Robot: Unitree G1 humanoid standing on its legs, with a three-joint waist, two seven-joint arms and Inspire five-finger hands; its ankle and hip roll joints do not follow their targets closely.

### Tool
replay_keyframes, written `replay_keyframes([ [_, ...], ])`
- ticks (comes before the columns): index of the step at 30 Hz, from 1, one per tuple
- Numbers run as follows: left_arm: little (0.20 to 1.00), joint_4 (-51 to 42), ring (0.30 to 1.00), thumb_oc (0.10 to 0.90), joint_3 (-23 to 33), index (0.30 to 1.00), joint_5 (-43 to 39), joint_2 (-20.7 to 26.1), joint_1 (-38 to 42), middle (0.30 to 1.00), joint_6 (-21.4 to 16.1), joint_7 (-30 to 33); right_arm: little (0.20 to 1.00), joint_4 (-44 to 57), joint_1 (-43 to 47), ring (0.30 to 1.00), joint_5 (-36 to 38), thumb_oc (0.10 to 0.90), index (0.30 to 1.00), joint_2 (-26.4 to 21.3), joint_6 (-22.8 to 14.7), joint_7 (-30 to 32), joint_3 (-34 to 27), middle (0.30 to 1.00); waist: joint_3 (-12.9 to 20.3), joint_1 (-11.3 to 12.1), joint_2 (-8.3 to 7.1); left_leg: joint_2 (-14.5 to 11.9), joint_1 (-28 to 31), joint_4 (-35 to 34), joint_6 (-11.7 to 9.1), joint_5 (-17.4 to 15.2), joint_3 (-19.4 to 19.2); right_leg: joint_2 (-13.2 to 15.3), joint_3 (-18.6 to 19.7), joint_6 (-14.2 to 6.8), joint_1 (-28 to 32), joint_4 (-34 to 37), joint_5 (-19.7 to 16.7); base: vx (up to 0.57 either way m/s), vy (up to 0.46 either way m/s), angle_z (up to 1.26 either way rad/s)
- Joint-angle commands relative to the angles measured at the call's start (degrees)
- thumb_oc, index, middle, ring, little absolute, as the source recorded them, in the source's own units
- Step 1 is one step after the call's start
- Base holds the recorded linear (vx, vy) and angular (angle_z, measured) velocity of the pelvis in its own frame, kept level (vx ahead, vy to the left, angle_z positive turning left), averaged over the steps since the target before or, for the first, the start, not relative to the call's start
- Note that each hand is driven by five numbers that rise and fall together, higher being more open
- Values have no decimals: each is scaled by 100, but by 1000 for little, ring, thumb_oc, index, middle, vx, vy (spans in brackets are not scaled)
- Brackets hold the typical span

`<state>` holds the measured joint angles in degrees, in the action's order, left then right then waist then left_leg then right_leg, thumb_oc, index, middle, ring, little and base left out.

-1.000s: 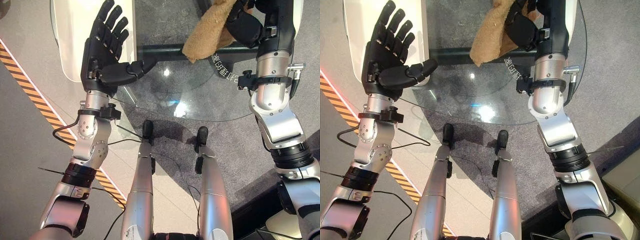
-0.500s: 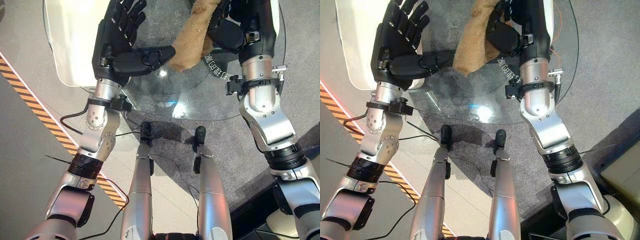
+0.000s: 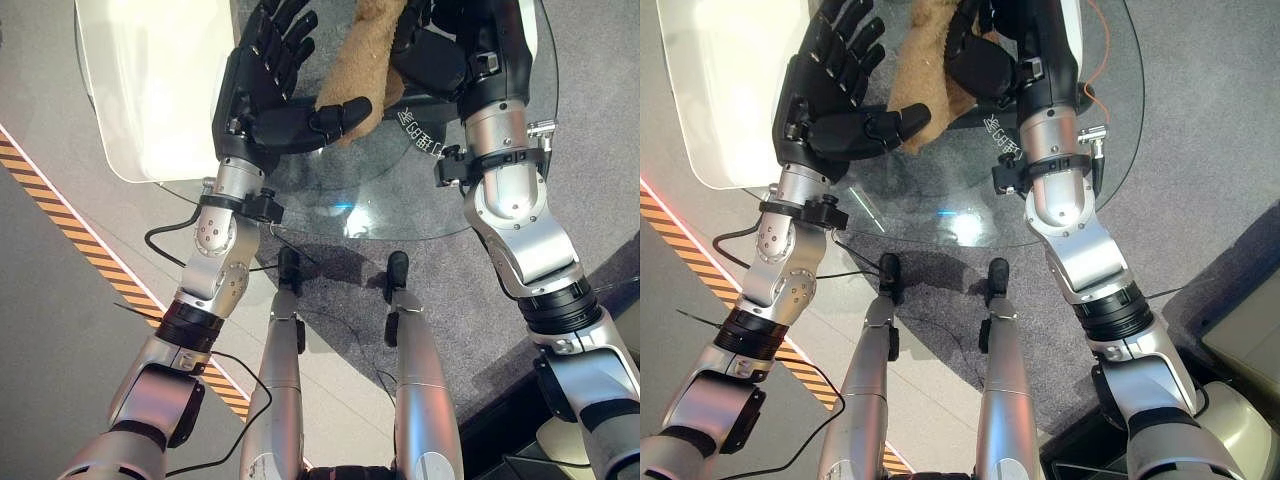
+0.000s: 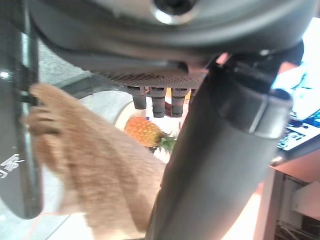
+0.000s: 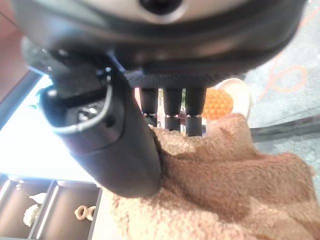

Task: Wipe the table with a cloth and put it in the basket.

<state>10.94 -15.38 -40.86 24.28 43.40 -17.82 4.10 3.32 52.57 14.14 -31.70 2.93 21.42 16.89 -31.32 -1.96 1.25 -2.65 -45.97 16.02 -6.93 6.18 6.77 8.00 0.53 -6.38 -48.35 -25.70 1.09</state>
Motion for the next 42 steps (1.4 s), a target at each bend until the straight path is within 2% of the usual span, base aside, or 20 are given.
replay_keyframes([
  [1, 900, -437, 900, 800, 8, 900, 170, 4, 728, 900, -403, -227, 200, 1413, 1199, 300, -8, 100, 300, 66, -1069, 92, -317, 300, 152, 51, -187, 471, 419, -56, 586, -285, -694, -703, -309, 355, 565, 645, -93, 0, 0, 0],
  [9, 900, -292, 900, 800, -23, 900, 225, 38, 752, 900, -385, -253, 200, 1414, 1338, 300, 202, 100, 300, -3, -1148, 121, -306, 300, 152, 39, -215, 455, 452, -7, 577, -359, -699, -717, -287, 360, 599, 602, -25, 0, 0, 0],
  [32, 900, 109, 900, 800, -197, 900, 550, -87, 1346, 900, -304, -86, 200, 1549, 1380, 300, 1212, 100, 300, 403, -1129, -628, -172, 300, 152, -65, -274, 397, 466, 47, 546, -365, -717, -788, -217, 409, 607, 530, 33, 0, 0, 0],
  [42, 900, 456, 900, 800, -223, 900, 594, -197, 1473, 900, -263, -65, 200, 1531, 1474, 300, 1090, 100, 300, 547, -1192, -683, -178, 300, 153, -97, -287, 378, 483, 63, 528, -374, -726, -806, -193, 431, 633, 529, 57, 6, 0, -4],
])
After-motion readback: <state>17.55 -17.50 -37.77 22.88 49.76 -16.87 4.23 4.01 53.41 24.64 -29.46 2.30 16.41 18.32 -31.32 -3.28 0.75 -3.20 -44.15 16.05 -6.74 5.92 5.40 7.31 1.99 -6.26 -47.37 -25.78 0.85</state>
